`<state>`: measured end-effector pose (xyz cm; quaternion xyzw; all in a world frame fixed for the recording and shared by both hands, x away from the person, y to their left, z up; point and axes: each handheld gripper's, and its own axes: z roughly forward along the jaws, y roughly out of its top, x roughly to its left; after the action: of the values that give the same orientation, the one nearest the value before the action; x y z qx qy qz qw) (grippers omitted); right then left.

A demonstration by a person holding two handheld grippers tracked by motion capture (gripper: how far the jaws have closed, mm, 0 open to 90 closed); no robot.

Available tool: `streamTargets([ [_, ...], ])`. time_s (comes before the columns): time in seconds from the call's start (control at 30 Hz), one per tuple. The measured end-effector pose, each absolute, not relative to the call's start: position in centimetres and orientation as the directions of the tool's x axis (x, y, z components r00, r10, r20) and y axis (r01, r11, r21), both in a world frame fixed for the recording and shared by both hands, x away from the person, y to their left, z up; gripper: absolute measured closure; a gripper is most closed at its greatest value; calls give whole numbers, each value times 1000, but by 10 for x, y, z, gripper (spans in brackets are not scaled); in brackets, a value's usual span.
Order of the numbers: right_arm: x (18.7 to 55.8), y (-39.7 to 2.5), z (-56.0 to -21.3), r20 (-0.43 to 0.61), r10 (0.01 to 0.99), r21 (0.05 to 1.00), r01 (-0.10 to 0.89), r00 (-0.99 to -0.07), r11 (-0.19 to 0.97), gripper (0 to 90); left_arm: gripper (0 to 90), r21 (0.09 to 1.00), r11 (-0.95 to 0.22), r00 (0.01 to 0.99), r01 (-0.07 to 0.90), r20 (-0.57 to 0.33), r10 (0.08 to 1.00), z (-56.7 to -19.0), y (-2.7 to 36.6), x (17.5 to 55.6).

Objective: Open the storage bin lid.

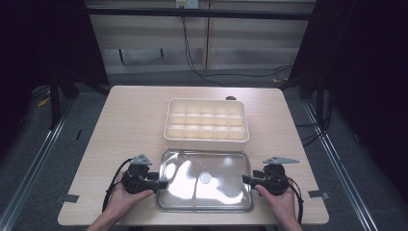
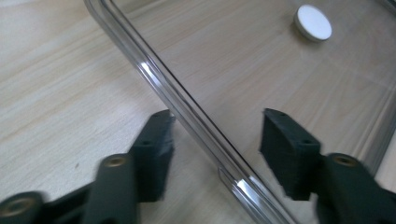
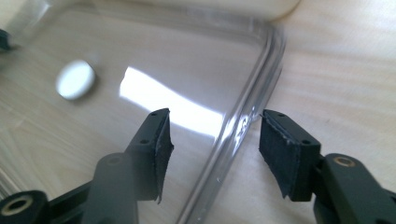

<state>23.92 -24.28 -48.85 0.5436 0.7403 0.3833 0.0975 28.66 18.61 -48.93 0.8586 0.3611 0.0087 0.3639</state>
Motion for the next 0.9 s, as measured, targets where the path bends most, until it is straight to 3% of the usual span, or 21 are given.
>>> streamTargets([
  [0.03,238,-244,-487,279,879,680,725,-388,104,436,452,646,-462,741,608,-253,621,-489,187,287],
  [0.2,234,-247,-480,295,857,731,677,-423,83,416,391,669,-434,740,603,-266,618,-484,189,286],
  [0.5,216,-251,-461,265,828,825,560,-495,71,342,329,729,-417,749,543,-196,633,-466,200,278],
  [0.6,211,-256,-455,259,835,849,527,-485,44,328,284,741,-403,741,537,-186,645,-463,208,276],
  [0.9,196,-273,-440,232,861,888,460,-452,2,289,267,789,-324,707,522,-188,681,-449,237,271],
])
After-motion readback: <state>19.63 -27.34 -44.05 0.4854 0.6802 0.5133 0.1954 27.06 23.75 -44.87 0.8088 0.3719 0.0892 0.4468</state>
